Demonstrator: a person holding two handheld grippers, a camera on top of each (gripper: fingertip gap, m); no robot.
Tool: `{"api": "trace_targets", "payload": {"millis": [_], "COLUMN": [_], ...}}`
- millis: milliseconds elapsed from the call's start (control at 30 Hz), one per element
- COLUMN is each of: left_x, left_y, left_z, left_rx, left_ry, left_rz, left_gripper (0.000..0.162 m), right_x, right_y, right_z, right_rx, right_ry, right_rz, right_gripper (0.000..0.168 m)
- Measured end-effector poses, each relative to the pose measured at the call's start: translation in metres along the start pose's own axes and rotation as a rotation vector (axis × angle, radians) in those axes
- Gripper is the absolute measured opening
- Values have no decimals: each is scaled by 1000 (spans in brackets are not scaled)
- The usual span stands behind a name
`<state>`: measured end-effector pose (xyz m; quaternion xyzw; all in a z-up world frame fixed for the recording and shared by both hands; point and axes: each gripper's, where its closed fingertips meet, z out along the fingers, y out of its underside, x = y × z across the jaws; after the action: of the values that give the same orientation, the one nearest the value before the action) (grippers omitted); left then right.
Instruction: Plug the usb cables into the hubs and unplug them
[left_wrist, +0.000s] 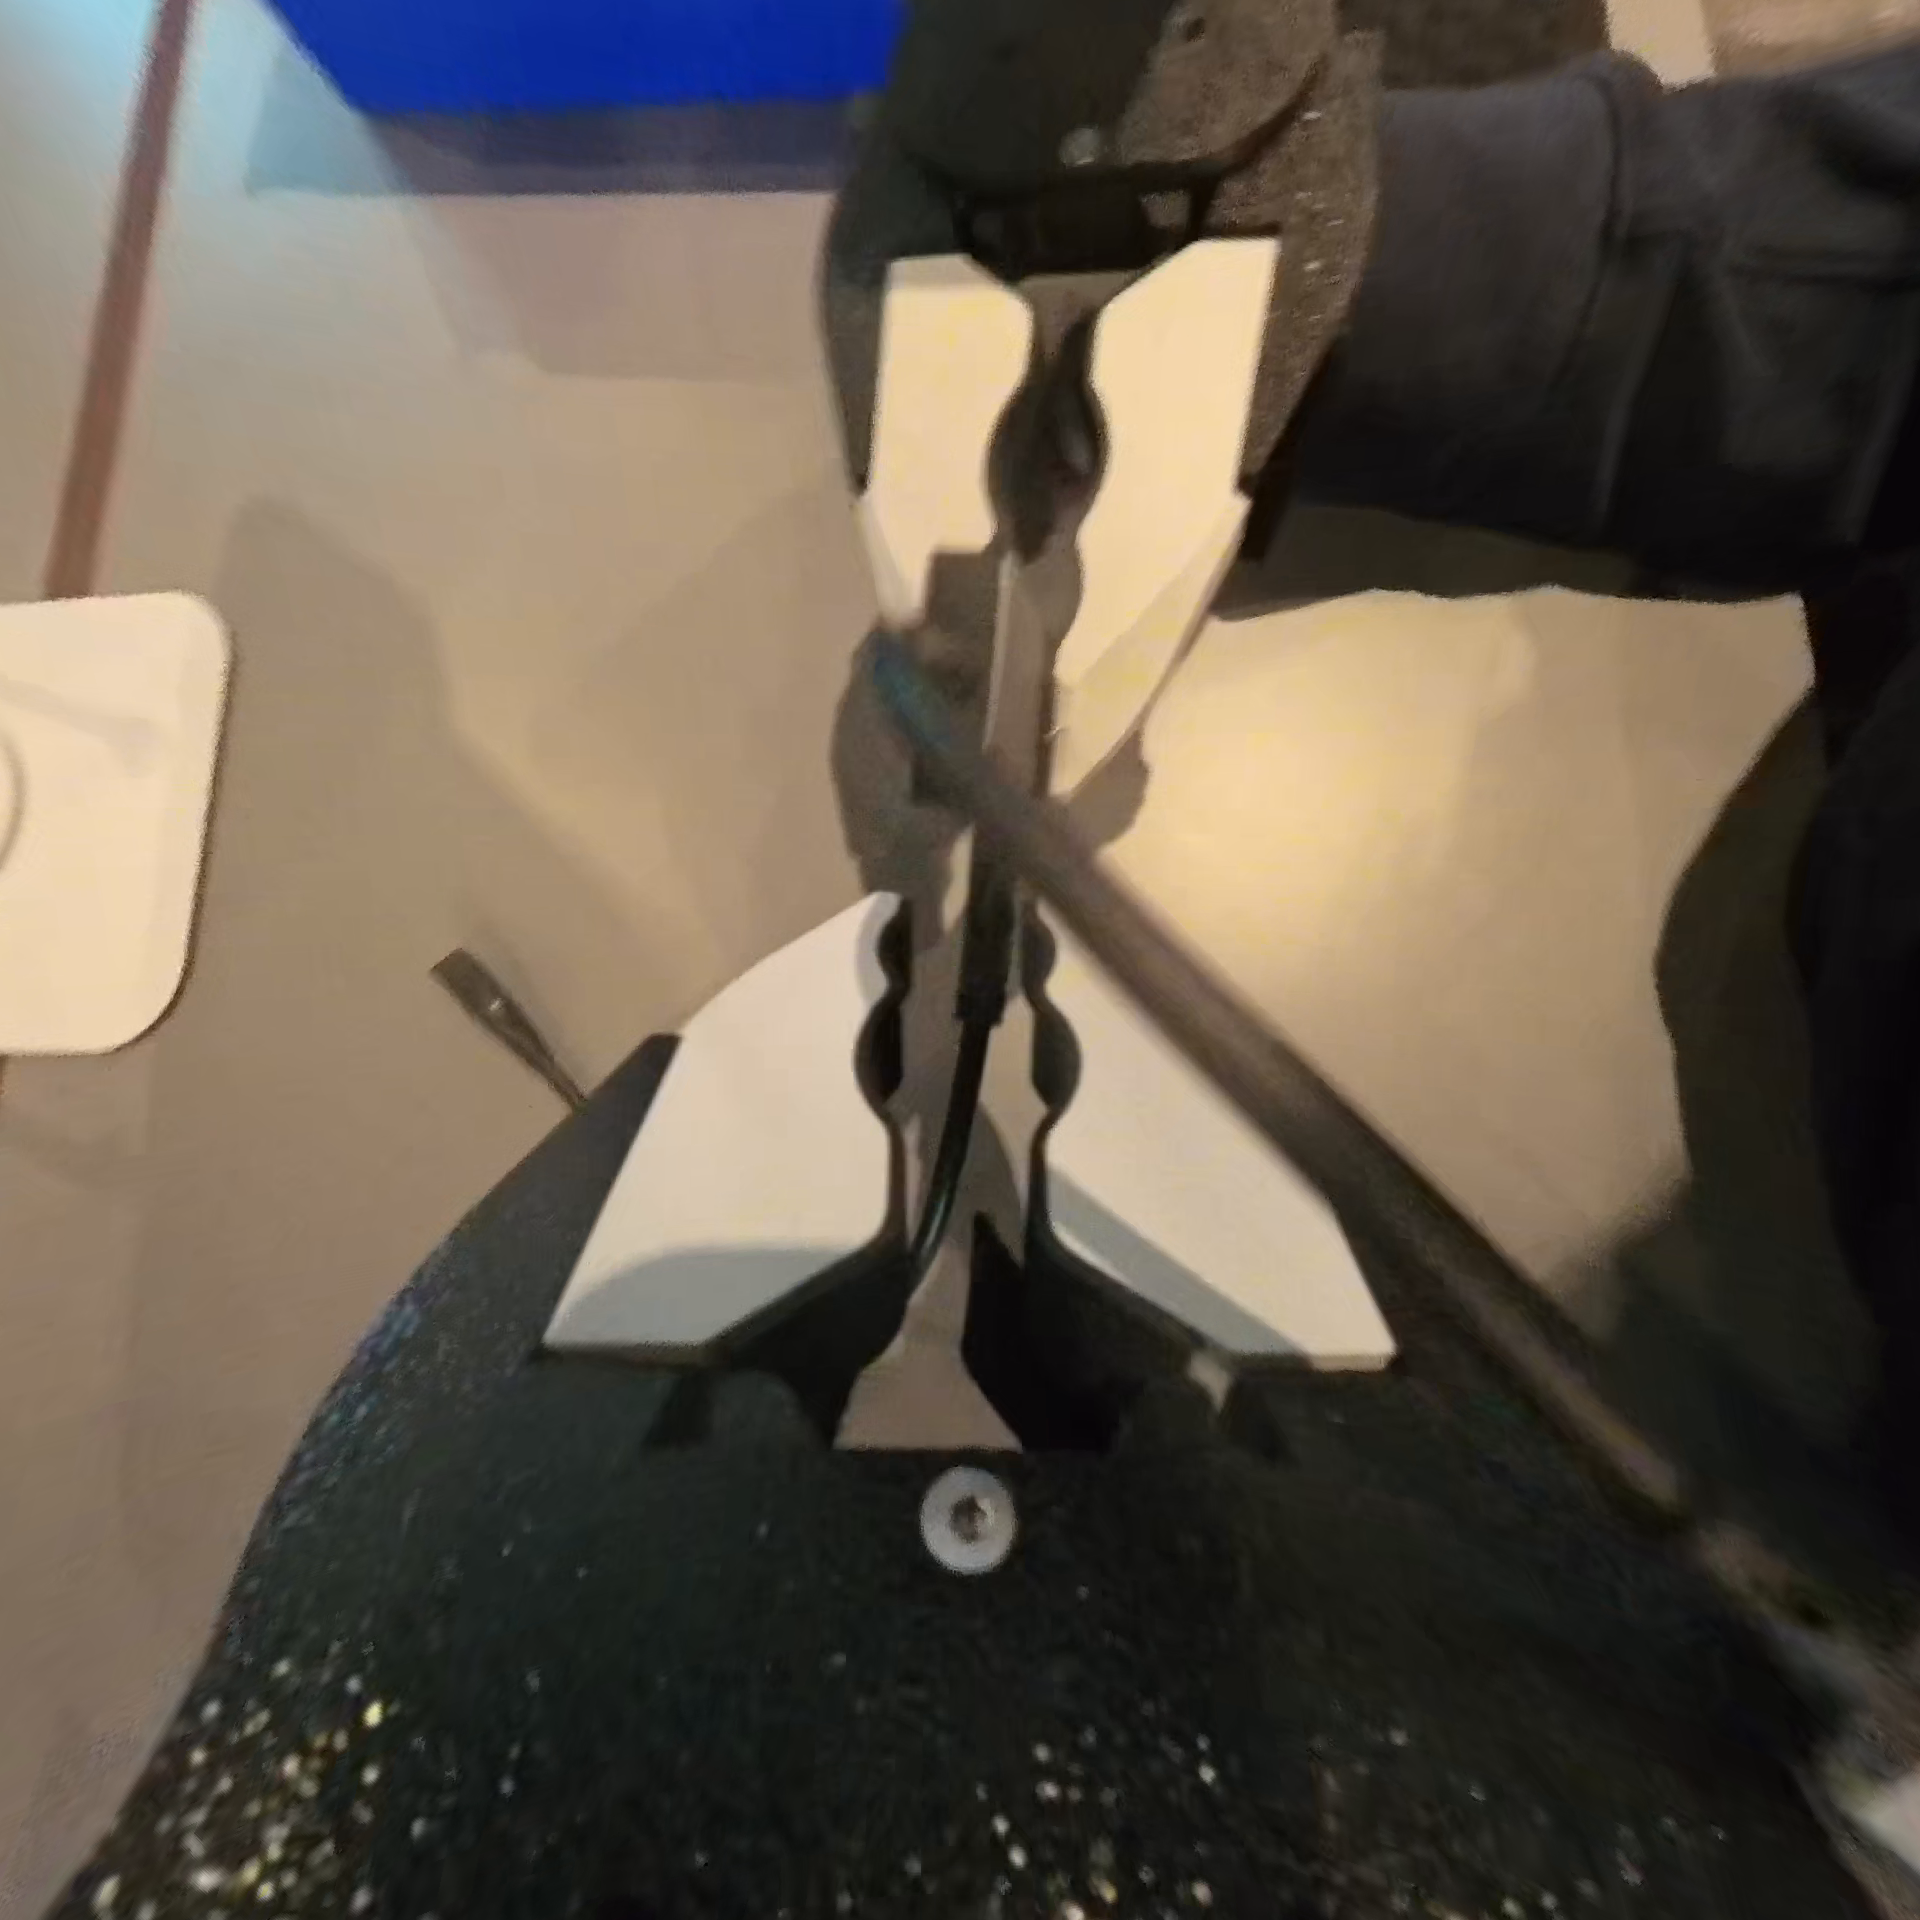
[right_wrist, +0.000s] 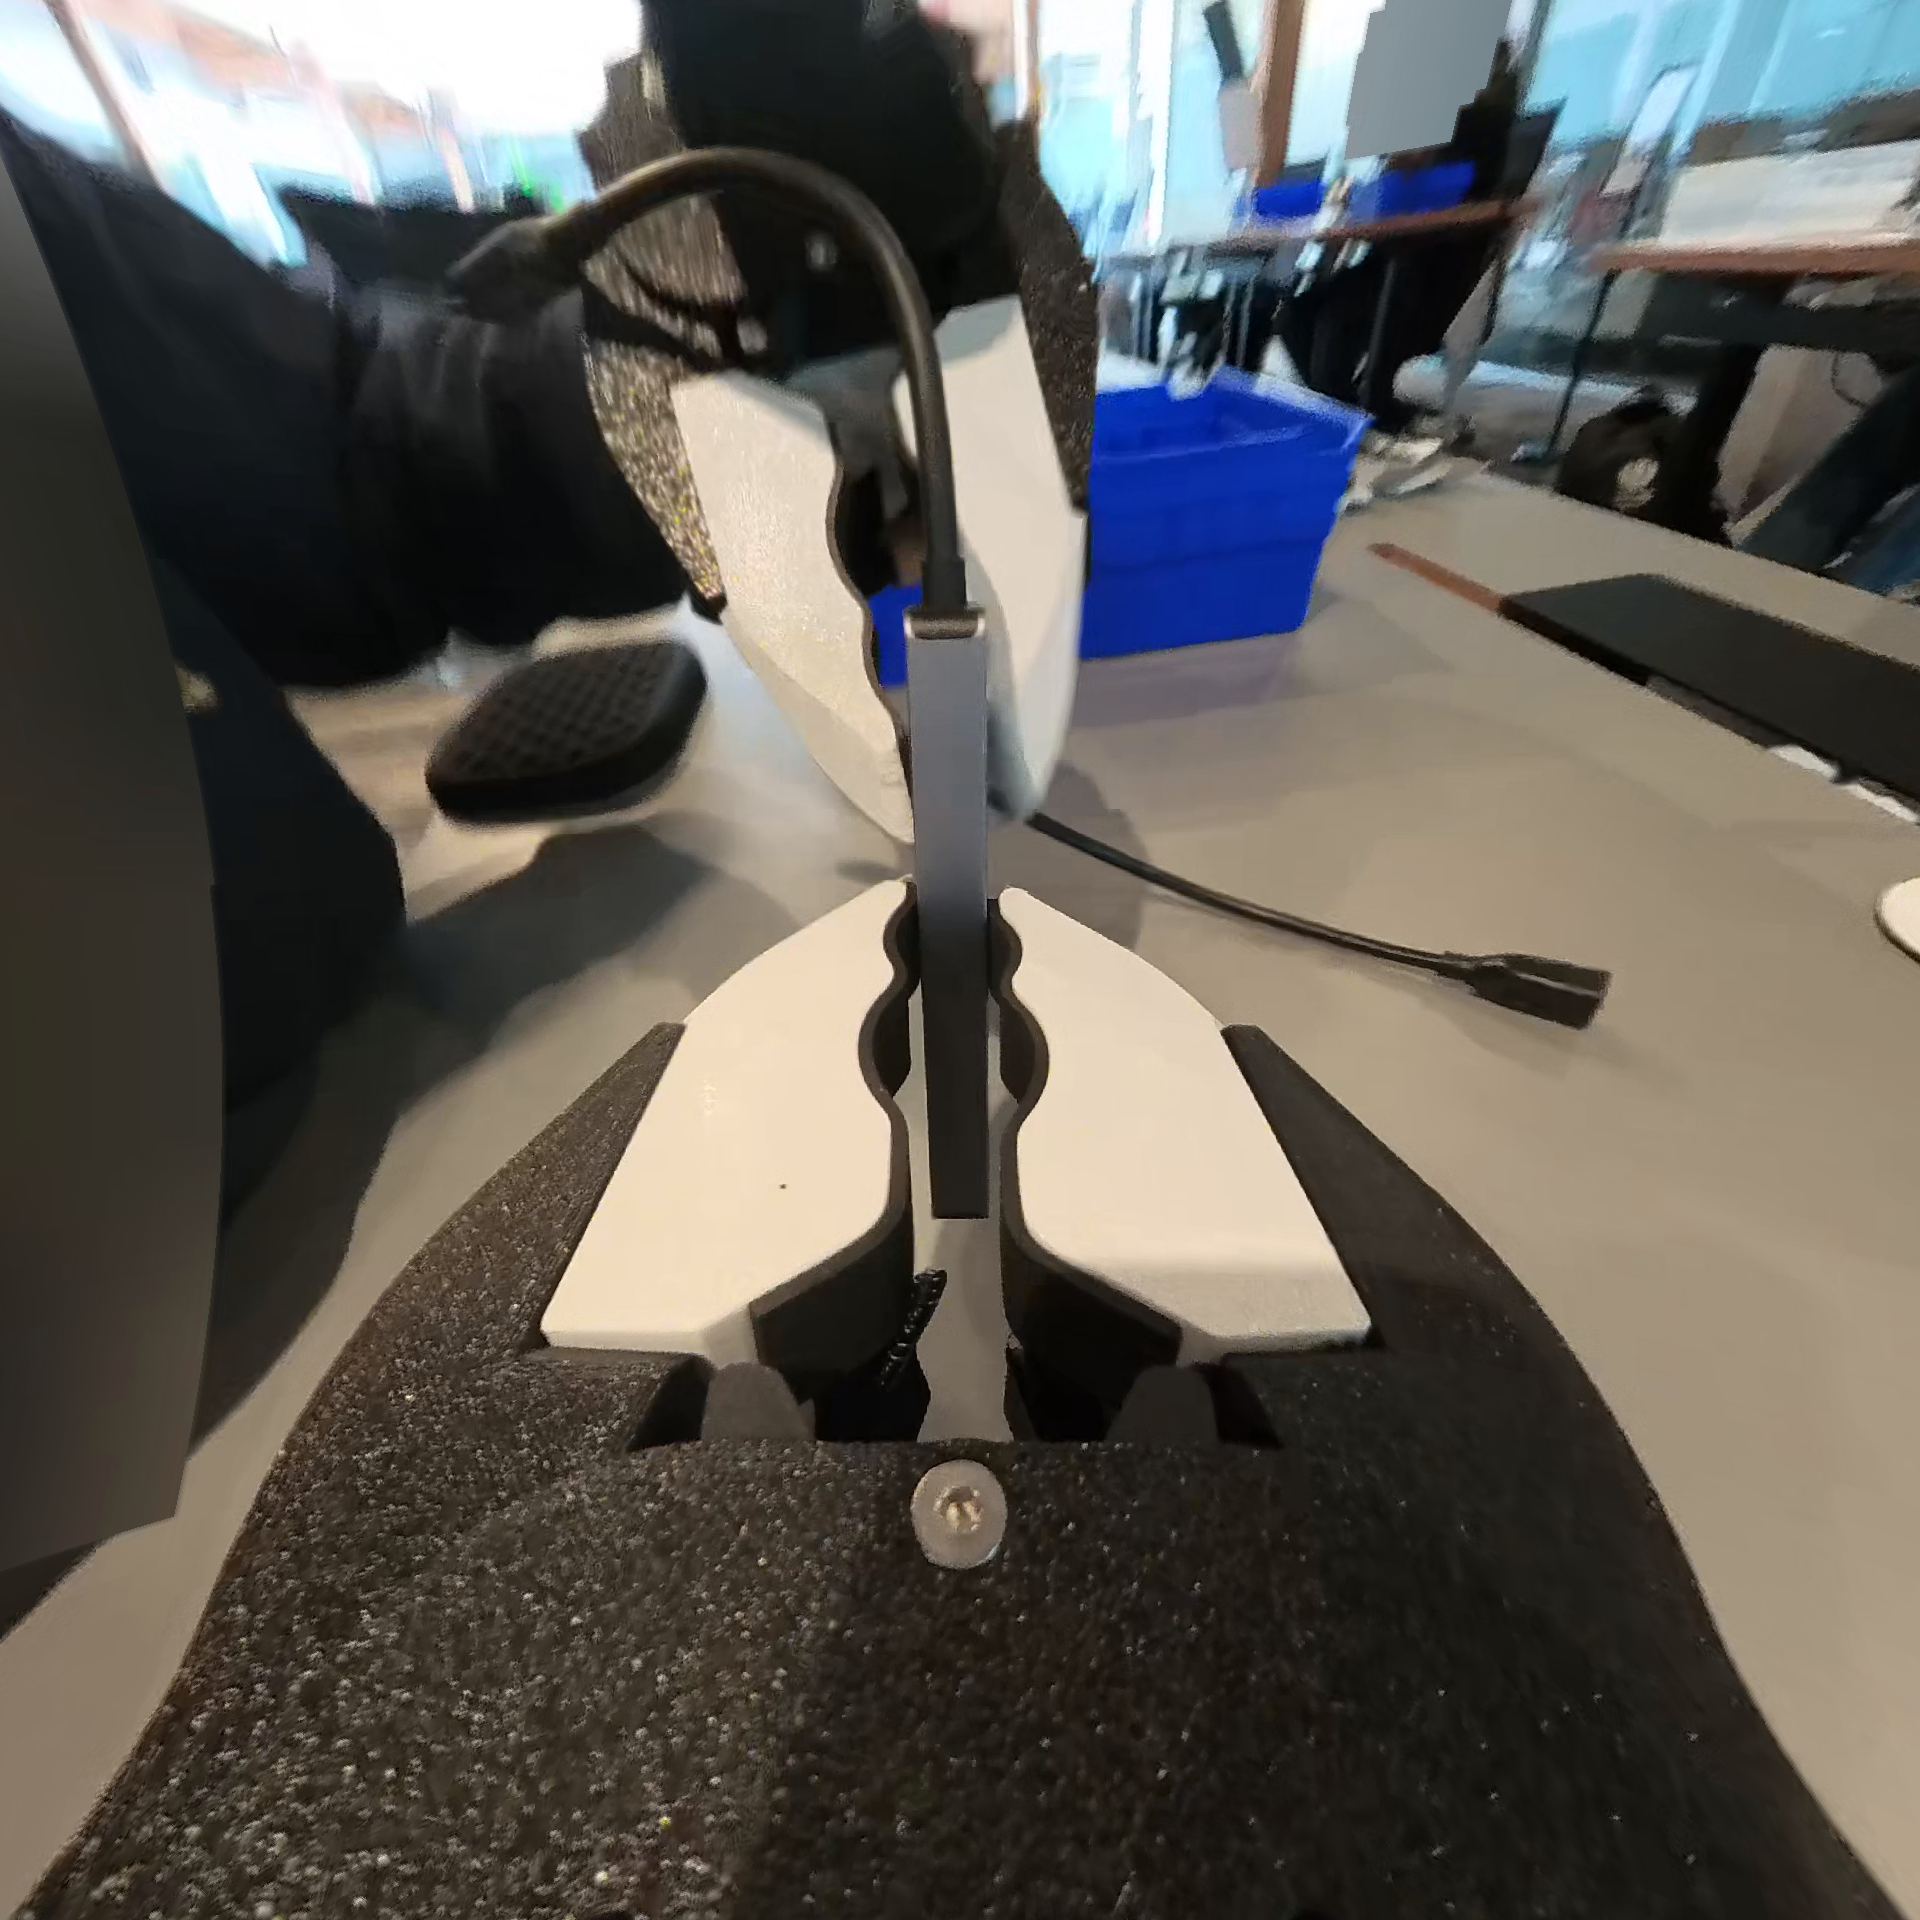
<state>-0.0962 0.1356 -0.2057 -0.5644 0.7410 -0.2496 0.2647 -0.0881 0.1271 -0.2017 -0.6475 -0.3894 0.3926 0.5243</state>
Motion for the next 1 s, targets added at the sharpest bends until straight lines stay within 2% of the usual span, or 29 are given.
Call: {"api": "trace_targets", "payload": {"millis": [33, 200, 300, 433, 533, 700, 800, 900, 1000], "left_x": [-8, -47, -71, -90, -93, -87, -87, -90, -92], "left_y": [2, 1, 10, 25, 37, 51, 50, 56, 62], "left_z": [-5, -53, -86, -120, -120, -93, -92, -89, -82], "left_rx": [16, 240, 377, 597, 695, 665, 676, 675, 678], "left_ry": [-41, -262, -450, -694, -789, -802, -805, -793, -755], "left_rz": [-21, -153, -194, -179, -153, -120, -116, -152, -204], "left_gripper": [27, 46, 52, 47, 42, 42, 42, 43, 44], "right_x": [4, 19, 22, 22, 22, 9, -2, -6, 4], "right_y": [-2, -16, -28, -44, -65, -122, -157, -185, -195], "right_z": [-2, -22, -32, -46, -70, -141, -193, -242, -287], "right_rx": [19, 101, 167, 206, 251, 394, 431, 391, 314], "right_ry": [16, 128, 165, 230, 336, 505, 621, 779, 928], "right_rz": [7, 2, 3, -28, -67, -109, -168, -220, -188], "right_gripper": [12, 12, 12, 12, 12, 12, 12, 12, 12]}}
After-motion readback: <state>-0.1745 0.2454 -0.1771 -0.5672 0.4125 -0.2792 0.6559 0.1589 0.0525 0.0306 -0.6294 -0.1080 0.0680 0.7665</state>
